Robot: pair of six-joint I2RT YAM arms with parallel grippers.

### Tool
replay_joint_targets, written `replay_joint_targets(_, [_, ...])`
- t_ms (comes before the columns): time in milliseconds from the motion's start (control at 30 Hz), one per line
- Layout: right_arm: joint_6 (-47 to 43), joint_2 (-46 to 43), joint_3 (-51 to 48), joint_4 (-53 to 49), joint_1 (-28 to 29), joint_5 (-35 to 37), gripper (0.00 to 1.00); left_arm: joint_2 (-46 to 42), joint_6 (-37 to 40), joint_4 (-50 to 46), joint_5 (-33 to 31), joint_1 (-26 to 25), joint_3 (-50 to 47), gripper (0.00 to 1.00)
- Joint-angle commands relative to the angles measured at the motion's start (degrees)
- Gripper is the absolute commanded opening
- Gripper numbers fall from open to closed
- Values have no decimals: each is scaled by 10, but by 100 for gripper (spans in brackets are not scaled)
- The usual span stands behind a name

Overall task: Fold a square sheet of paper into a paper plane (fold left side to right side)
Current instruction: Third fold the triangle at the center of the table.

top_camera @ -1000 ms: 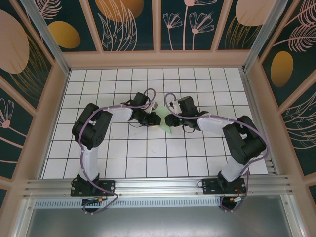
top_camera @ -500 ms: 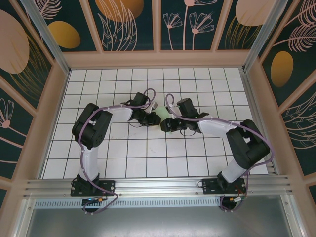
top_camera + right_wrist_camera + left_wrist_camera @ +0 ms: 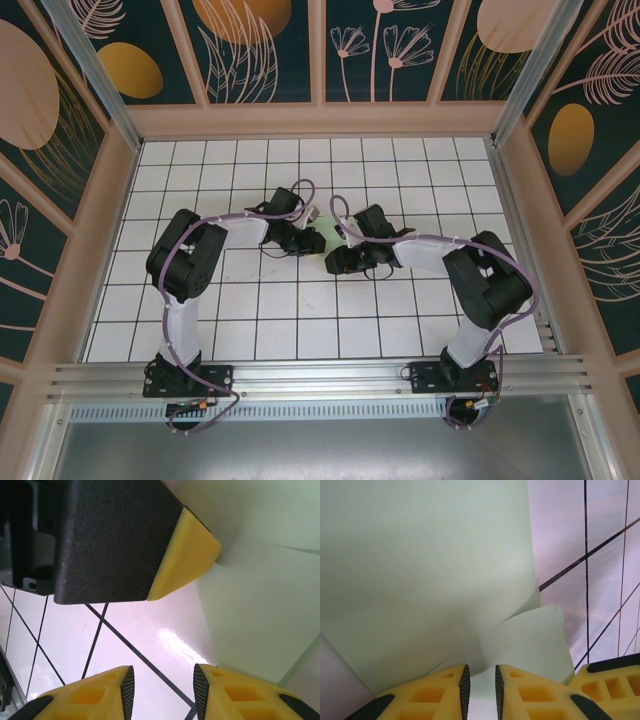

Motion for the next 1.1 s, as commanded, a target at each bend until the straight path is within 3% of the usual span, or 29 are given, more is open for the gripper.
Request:
replay_joint_targets(0, [7, 17, 11, -17, 2, 12, 39, 39, 5, -5, -48, -1, -9, 25])
replay_joint_targets(667, [9, 26, -6, -48, 2, 27, 39, 40, 3, -4, -54, -1, -8, 25])
replay_joint_targets(1067, [15, 10, -29, -117, -3, 45, 30, 40, 2, -6, -61, -1, -9, 24])
